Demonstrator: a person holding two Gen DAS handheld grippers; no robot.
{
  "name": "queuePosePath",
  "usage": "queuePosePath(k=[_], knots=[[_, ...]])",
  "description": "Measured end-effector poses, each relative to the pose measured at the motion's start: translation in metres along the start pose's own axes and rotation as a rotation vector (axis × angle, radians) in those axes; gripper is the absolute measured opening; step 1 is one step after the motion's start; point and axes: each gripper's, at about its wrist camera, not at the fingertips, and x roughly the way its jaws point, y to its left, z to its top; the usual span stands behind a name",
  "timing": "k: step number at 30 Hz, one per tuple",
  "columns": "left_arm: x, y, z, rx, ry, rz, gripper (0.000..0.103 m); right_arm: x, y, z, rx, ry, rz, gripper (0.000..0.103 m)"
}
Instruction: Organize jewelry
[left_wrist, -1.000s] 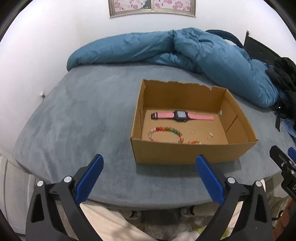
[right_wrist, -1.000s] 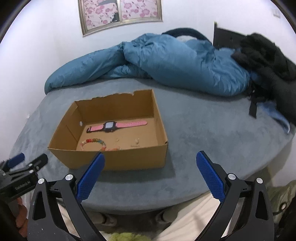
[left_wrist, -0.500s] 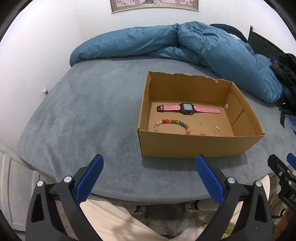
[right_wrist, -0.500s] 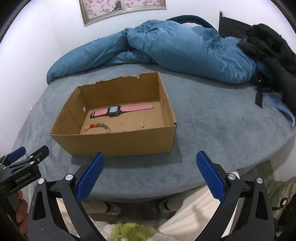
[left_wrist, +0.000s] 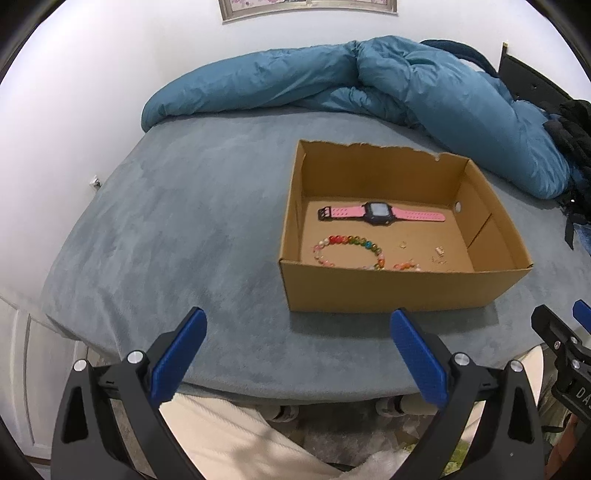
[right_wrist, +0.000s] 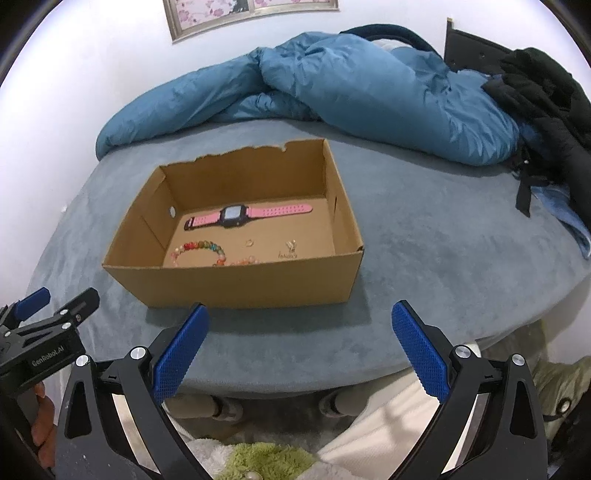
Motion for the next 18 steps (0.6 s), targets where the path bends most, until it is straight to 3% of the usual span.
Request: queuePosePath(k=[18], knots=[[0.028, 0.023, -0.011, -0.033, 0.057, 0.036, 0.097, 0.016, -0.006, 0.001, 0.034, 0.038, -0.066, 0.095]])
